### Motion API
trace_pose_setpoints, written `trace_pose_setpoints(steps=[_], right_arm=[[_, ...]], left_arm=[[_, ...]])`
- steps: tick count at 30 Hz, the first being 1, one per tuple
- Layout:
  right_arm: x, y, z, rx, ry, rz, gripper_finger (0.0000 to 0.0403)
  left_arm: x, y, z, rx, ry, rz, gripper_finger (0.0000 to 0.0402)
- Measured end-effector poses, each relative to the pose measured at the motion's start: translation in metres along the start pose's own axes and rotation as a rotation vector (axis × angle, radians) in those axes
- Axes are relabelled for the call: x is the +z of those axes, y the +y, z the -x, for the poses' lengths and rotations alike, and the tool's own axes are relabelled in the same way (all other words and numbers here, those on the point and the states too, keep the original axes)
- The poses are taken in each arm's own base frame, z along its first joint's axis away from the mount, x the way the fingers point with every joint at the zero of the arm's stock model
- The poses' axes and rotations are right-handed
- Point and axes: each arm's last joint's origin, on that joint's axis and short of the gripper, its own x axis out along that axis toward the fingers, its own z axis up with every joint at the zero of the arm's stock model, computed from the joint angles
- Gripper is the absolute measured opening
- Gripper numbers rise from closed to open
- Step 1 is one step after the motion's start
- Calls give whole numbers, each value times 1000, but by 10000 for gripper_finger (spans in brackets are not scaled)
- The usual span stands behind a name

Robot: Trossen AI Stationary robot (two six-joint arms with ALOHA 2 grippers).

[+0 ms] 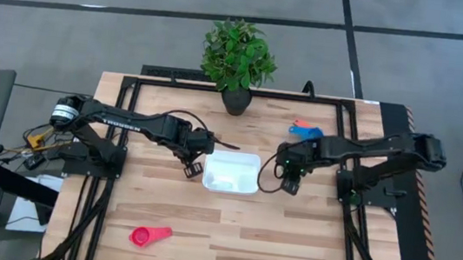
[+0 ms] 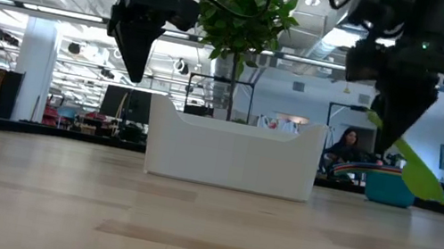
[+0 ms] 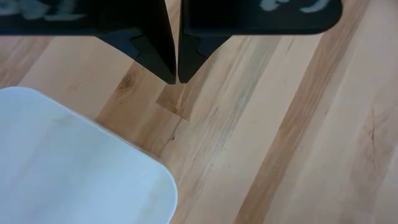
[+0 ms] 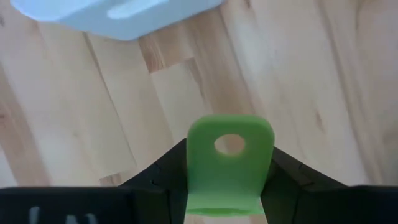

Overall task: Nest measuring cups in basket
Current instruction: Remove the green measuring cup from the blue measuring cup, then stack the red measuring cup on top of the blue measuring cup

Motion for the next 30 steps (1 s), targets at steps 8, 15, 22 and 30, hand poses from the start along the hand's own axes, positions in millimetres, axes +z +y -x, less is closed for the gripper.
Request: trace_pose_setpoints(steps=[8,15,22,30], right_arm=[[-2,3,-19,-25,56,-102,178],[1,4,-21,-22,35,-174,228],[2,2,-21,-19,25,-180,278],[4,3,-4,18,-69,-211,284]], left_arm=[[-3,-5,1,-21,11,15,7],[-18,-22,6,-70,77,-28,34],[-46,-41,-2,-123,177,-54,57],[-89,-65,-7,-216,354,-75,57]])
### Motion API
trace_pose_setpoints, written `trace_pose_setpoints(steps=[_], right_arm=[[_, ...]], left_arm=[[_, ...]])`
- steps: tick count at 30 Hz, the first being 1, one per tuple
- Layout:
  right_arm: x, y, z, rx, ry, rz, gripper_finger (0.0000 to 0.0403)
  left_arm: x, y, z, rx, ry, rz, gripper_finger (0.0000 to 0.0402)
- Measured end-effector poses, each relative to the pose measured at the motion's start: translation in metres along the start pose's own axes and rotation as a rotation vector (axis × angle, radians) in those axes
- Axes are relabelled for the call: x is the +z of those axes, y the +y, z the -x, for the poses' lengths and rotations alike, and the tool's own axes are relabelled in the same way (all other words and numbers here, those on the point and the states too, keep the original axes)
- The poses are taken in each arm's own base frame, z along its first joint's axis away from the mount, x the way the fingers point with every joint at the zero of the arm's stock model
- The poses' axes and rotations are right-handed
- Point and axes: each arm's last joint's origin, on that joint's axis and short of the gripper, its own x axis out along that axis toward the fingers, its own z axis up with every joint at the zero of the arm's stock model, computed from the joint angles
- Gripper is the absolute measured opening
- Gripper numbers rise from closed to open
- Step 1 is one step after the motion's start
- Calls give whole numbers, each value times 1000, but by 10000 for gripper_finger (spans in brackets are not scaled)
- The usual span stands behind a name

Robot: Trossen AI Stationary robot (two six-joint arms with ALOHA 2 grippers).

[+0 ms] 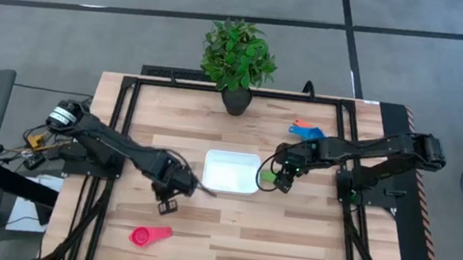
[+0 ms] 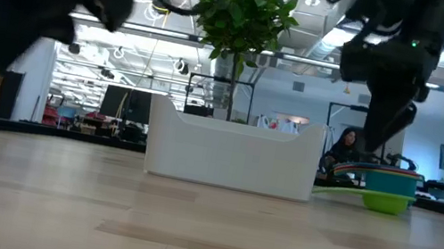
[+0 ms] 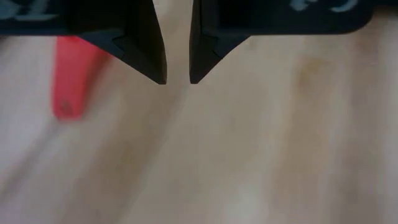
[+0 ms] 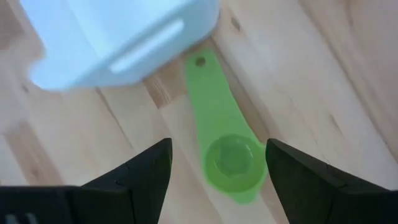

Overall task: Nest measuring cups in basket
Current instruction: Stack the red measuring cup on top of the blue measuring cup

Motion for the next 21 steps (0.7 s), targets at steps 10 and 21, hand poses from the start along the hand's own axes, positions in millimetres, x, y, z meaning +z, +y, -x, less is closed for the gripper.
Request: trace_pose_setpoints(steps=[10,21], right_arm=[[0,-1,35,79,-168,-41,284],[1,0,35,89,-179,-45,284]], left_arm=[[-64,-36,-30,-84,193,-100,57],[-80,-65,-47,-178,144,-230,57]])
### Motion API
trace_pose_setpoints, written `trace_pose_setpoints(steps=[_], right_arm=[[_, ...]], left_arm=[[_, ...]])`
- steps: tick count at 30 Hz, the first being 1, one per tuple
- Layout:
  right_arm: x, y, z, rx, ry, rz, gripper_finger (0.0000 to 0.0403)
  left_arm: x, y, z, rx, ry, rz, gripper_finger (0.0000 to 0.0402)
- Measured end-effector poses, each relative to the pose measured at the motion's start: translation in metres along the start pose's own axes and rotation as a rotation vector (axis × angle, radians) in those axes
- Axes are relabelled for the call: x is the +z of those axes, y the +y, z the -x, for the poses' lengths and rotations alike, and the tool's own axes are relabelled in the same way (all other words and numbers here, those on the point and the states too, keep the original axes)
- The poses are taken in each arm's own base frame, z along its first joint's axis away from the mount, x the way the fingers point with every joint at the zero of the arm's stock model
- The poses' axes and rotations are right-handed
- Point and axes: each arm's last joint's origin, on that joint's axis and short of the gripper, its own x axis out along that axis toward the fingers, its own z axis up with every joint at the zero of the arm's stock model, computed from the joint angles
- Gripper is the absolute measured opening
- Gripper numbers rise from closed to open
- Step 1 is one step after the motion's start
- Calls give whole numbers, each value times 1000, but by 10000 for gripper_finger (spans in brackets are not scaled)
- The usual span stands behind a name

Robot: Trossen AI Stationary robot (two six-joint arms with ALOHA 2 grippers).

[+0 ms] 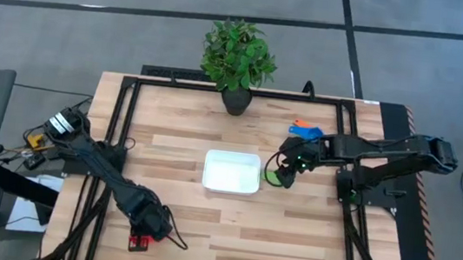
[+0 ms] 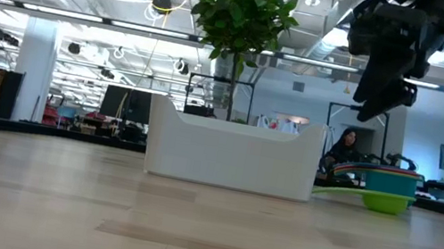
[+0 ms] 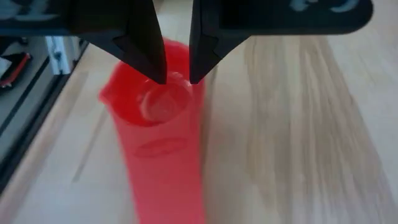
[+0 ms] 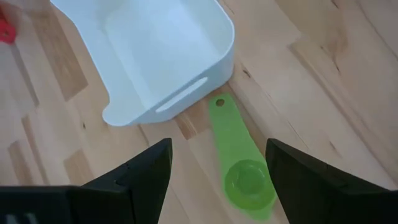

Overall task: Nest measuring cups in basket
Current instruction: Stack the red measuring cup on top of the blue measuring cup

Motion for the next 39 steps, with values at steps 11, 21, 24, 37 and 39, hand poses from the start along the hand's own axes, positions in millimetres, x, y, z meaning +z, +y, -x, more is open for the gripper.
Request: trace_pose_setpoints(steps=[11,21,24,37,39], right_arm=[[1,0,0,4,-8,-14,282],[1,1,0,6,-11,-14,281],[1,1,0,7,-10,-14,281],[1,2,0,14,-6,-11,281],[1,2,0,14,-6,-17,281]], left_arm=[[0,5,-4,89,-20,4,57],[1,5,-4,87,-28,-7,57],[0,4,-4,87,-27,-8,57],[-9,11,-20,43,-4,116,40],[-9,11,-20,48,-17,131,15]])
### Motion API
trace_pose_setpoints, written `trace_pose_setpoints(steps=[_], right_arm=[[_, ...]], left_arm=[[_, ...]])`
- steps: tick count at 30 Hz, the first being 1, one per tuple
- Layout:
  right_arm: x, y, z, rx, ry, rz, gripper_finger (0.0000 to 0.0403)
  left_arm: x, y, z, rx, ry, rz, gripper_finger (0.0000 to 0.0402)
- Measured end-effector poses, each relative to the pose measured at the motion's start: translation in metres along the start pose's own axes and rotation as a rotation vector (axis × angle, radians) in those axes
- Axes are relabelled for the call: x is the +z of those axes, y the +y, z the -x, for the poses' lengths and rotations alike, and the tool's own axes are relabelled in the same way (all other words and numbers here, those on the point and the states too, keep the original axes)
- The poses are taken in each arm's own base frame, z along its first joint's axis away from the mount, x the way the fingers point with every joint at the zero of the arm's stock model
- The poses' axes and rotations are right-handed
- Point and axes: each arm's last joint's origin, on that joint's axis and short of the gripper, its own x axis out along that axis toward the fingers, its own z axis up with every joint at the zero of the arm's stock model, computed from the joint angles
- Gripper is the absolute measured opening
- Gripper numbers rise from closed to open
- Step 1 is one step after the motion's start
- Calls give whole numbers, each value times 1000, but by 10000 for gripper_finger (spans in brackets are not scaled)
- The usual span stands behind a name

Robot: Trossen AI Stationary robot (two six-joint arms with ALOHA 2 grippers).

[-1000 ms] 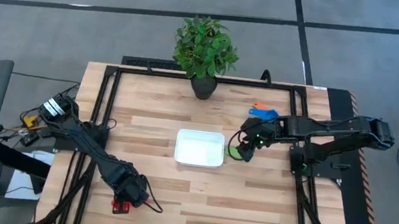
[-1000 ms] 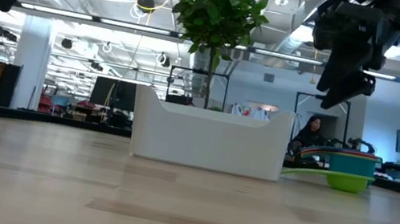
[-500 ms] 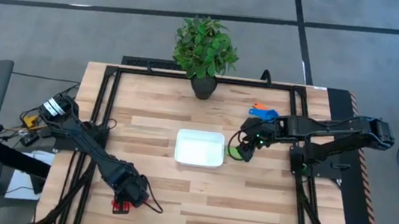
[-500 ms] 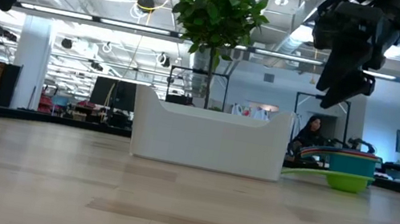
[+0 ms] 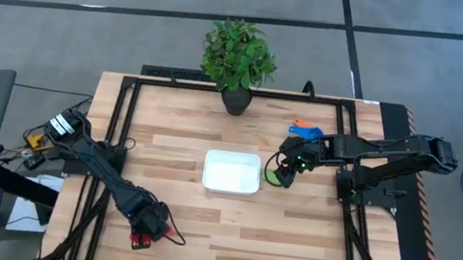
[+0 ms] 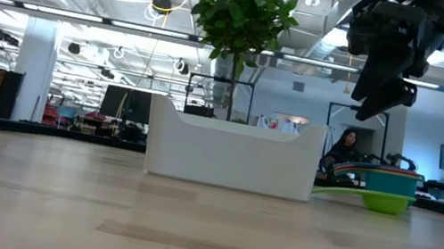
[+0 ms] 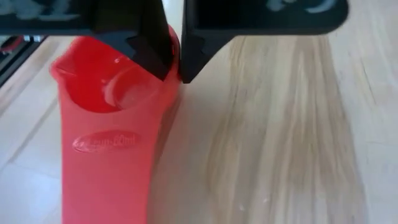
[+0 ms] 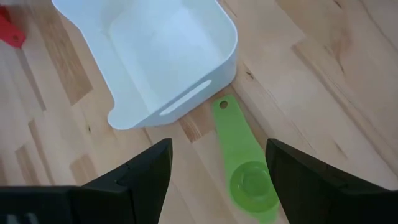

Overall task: Nest measuring cups in basket
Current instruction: Stack the red measuring cup on top of the blue measuring cup

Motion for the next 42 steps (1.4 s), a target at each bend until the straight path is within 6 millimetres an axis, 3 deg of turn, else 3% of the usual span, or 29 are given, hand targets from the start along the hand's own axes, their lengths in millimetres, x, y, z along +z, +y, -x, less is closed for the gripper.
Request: trace_pose_setpoints(steps=[6,9,16,23,29,33,42], right_arm=[[-1,-1,2,-1,-2,-70,281],[0,-2,11,1,-45,-106,281],[3,-2,53,136,-246,-152,281],[1,-4,88,289,-391,-236,273],[3,-3,88,227,-447,-99,244],[10,1,86,221,-508,-29,212],[24,5,97,55,-782,130,149]], left_arm=[[4,-3,1,-29,-51,56,3],[5,-10,13,-71,-73,59,2],[5,-19,66,-173,-300,76,1],[20,7,133,-162,-804,259,1],[67,39,176,-195,-1261,553,1],[104,57,192,-263,-1449,632,0],[158,79,188,-214,-1578,818,0]])
